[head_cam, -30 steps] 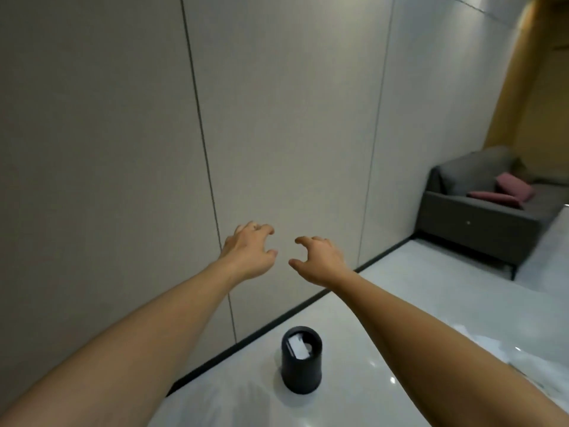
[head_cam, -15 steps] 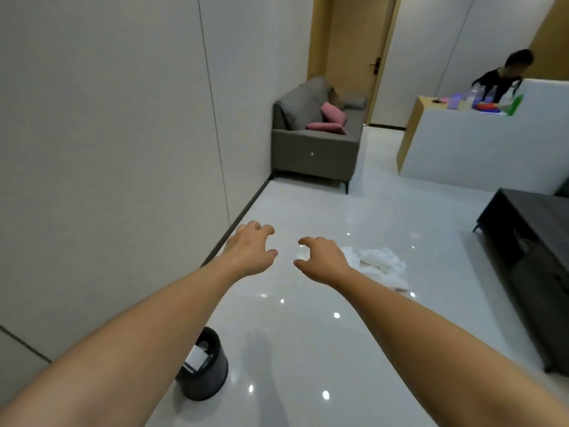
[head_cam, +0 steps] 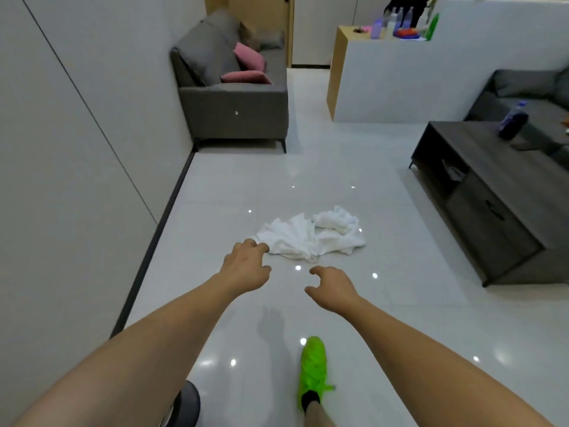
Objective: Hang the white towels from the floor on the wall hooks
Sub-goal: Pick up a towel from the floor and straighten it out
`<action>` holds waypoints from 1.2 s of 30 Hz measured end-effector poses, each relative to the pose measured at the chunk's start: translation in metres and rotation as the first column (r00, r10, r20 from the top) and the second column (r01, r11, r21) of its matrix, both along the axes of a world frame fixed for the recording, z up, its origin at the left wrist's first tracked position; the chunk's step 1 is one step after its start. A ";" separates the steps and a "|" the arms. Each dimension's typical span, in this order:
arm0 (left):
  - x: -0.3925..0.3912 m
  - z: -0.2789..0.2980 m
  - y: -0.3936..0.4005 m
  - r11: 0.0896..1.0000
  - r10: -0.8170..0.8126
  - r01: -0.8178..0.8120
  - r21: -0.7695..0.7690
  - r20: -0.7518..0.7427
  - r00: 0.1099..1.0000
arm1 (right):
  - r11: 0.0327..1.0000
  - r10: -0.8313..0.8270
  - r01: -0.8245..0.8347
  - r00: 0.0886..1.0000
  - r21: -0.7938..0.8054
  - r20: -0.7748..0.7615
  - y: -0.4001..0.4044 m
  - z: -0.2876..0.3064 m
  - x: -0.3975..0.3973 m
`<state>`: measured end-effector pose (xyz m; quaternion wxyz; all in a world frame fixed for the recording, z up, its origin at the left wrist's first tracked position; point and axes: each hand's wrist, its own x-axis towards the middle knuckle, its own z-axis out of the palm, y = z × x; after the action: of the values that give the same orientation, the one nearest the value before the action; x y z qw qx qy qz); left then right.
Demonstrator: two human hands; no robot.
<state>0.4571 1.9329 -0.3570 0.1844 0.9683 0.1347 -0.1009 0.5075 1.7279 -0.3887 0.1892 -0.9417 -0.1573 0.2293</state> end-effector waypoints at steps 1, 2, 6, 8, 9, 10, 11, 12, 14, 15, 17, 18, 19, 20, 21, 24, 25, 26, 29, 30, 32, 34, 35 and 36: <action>0.020 -0.008 0.002 1.000 -0.008 0.008 -0.004 -0.007 1.000 | 1.000 -0.013 0.013 1.000 0.000 -0.011 0.001 -0.009 0.019; 0.042 -0.016 0.004 1.000 -0.014 0.014 -0.005 -0.013 1.000 | 1.000 -0.023 0.023 1.000 0.004 -0.022 0.004 -0.019 0.042; 0.124 -0.048 0.018 1.000 0.004 -0.005 -0.016 -0.057 0.998 | 0.999 -0.037 0.039 0.995 0.019 -0.088 0.018 -0.056 0.129; 0.162 -0.062 0.026 0.999 0.030 -0.034 -0.027 -0.114 0.993 | 0.999 -0.038 0.041 0.988 0.013 -0.150 0.024 -0.071 0.171; 0.175 -0.067 0.030 0.999 0.039 -0.043 -0.029 -0.142 0.989 | 0.999 -0.039 0.042 0.983 0.009 -0.177 0.026 -0.076 0.186; 0.193 -0.073 0.034 0.998 0.051 -0.057 -0.034 -0.170 0.984 | 0.999 -0.042 0.042 0.978 -0.001 -0.202 0.027 -0.082 0.205; 0.208 -0.078 0.037 0.997 0.066 -0.074 -0.037 -0.191 0.979 | 0.999 -0.043 0.041 0.975 -0.015 -0.219 0.028 -0.087 0.222; 0.224 -0.082 0.039 0.995 0.082 -0.093 -0.042 -0.203 0.976 | 0.999 -0.047 0.042 0.971 -0.025 -0.234 0.029 -0.093 0.240; 0.250 -0.090 0.042 0.991 0.104 -0.119 -0.058 -0.204 0.973 | 0.998 -0.059 0.053 0.963 -0.029 -0.261 0.030 -0.103 0.268; 0.265 -0.095 0.043 0.990 0.109 -0.125 -0.068 -0.203 0.973 | 0.998 -0.066 0.060 0.959 -0.029 -0.276 0.032 -0.109 0.283; 0.293 -0.107 0.046 0.989 0.103 -0.122 -0.080 -0.211 0.972 | 0.996 -0.090 0.084 0.948 -0.033 -0.305 0.036 -0.121 0.309; 0.306 -0.113 0.047 0.989 0.096 -0.118 -0.086 -0.222 0.970 | 0.995 -0.101 0.095 0.942 -0.035 -0.319 0.038 -0.127 0.320; 0.317 -0.118 0.047 0.989 0.090 -0.115 -0.097 -0.231 0.969 | 0.994 -0.107 0.100 0.938 -0.037 -0.328 0.040 -0.132 0.328; 0.331 -0.125 0.049 0.987 0.083 -0.113 -0.113 -0.239 0.968 | 0.994 -0.113 0.104 0.934 -0.044 -0.339 0.043 -0.138 0.339; 0.344 -0.132 0.050 0.985 0.078 -0.112 -0.128 -0.247 0.966 | 0.993 -0.119 0.106 0.930 -0.056 -0.348 0.045 -0.144 0.349; 0.381 -0.157 0.058 0.982 0.055 -0.102 -0.159 -0.275 0.960 | 0.988 -0.148 0.125 0.916 -0.086 -0.372 0.054 -0.163 0.380; 0.394 -0.167 0.063 0.980 0.048 -0.099 -0.170 -0.281 0.959 | 0.986 -0.163 0.137 0.911 -0.096 -0.379 0.059 -0.172 0.393; 0.407 -0.178 0.067 0.978 0.044 -0.100 -0.182 -0.287 0.957 | 0.983 -0.182 0.152 0.904 -0.107 -0.387 0.063 -0.180 0.404; 0.442 -0.214 0.080 0.971 0.026 -0.099 -0.219 -0.316 0.948 | 0.969 -0.243 0.199 0.876 -0.145 -0.416 0.077 -0.209 0.438; 0.455 -0.229 0.085 0.966 0.016 -0.102 -0.236 -0.340 0.940 | 0.964 -0.261 0.213 0.864 -0.158 -0.430 0.083 -0.222 0.451; 0.480 -0.259 0.096 0.958 0.010 -0.119 -0.260 -0.383 0.924 | 0.955 -0.294 0.234 0.839 -0.184 -0.458 0.096 -0.249 0.474; 0.503 -0.290 0.107 0.955 0.010 -0.130 -0.265 -0.411 0.912 | 0.947 -0.319 0.251 0.812 -0.201 -0.489 0.108 -0.276 0.495; 0.517 -0.310 0.112 0.955 0.007 -0.130 -0.267 -0.418 0.908 | 0.943 -0.330 0.263 0.802 -0.203 -0.497 0.114 -0.295 0.509; 0.528 -0.329 0.116 0.954 0.008 -0.134 -0.267 -0.427 0.904 | 0.940 -0.339 0.269 0.797 -0.208 -0.500 0.120 -0.314 0.521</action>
<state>0.9846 2.0484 -0.6859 0.2944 0.8804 0.1907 -0.3191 1.0289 1.8476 -0.7031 0.1995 -0.8648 0.0693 0.4555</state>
